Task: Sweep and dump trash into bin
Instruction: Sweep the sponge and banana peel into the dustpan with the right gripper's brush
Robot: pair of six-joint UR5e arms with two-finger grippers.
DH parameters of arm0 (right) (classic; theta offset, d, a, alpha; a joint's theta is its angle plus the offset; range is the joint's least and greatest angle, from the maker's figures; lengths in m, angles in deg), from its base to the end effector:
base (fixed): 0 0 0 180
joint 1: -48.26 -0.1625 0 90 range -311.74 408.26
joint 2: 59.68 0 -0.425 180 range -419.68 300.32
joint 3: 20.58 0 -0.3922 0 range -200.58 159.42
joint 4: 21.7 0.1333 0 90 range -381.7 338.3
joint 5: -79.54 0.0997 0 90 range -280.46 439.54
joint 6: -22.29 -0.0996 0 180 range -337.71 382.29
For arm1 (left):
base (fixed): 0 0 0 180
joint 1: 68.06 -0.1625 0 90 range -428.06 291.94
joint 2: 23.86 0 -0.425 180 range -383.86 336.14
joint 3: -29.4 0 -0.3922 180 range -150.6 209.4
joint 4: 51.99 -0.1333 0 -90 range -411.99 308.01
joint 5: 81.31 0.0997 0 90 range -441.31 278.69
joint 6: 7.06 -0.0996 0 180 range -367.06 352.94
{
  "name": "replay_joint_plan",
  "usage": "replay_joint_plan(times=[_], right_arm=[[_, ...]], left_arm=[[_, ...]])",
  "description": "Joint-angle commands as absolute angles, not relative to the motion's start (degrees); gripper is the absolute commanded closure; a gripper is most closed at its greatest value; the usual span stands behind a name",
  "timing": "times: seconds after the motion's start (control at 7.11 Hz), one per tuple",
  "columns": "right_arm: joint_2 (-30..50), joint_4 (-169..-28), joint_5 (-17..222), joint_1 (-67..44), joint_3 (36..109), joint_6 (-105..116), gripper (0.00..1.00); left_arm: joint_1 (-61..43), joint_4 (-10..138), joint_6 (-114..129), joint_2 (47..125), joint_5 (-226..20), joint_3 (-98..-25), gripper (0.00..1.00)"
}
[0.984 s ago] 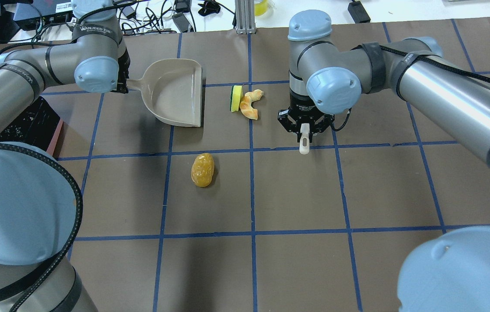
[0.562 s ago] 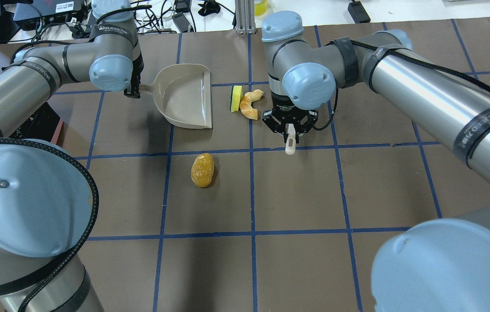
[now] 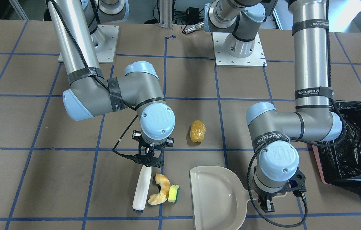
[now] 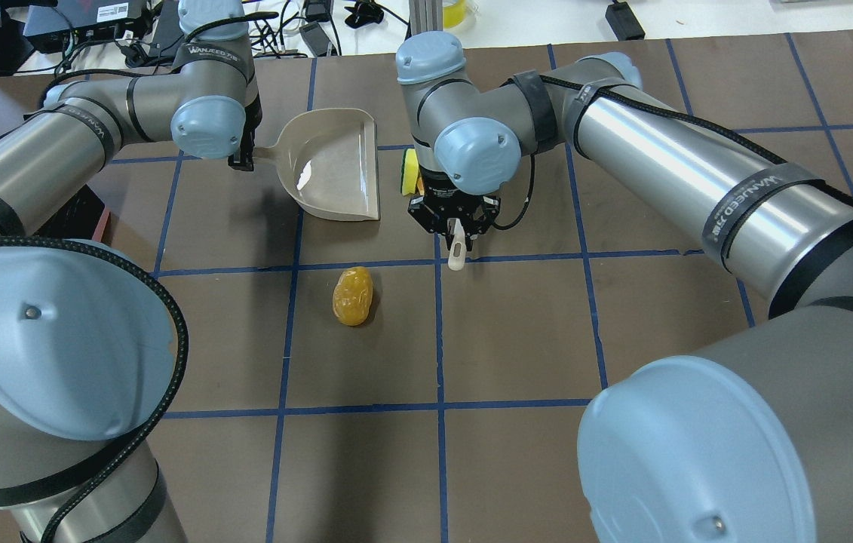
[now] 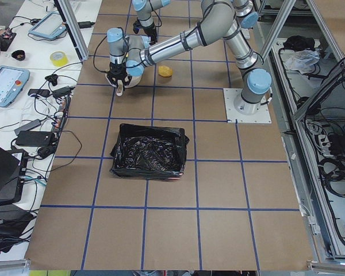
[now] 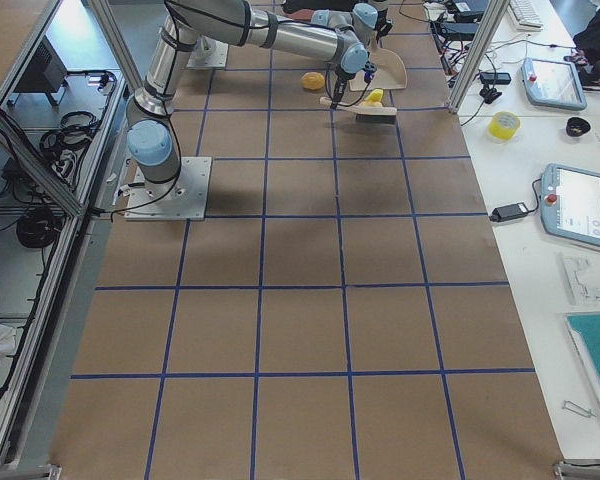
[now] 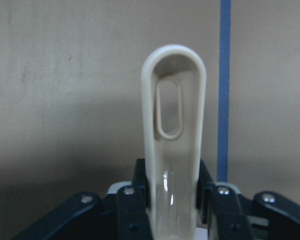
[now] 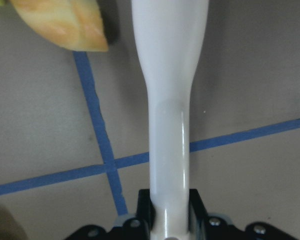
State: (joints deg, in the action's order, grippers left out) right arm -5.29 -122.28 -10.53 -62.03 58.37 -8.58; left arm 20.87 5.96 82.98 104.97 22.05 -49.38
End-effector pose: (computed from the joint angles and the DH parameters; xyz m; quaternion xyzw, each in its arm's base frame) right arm 0.3596 -0.5887 0.2243 -0.0914 -0.9883 -0.1095 0.0531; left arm -0.0968 -0.7229 0.2229 -0.7117 0.6917 -0.1089 0.0560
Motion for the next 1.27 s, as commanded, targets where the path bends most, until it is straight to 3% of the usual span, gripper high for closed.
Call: replay_joint_plan(times=[0.0,0.7,1.12], right_arm=[[-6.76,-124.52,-5.47,-63.7,57.91,-11.55,1.0],[-9.4,-139.89,11.05,-64.85,57.64,-6.36,1.0],[-8.28,-137.39,9.15,-63.28,56.06,-3.38,1.0]], left_arm=[[21.15,5.93,83.29,105.25,22.31,-49.27,1.0],[21.15,5.84,83.3,105.25,22.31,-49.35,1.0],[21.15,5.41,81.81,104.55,21.44,-49.88,1.0]])
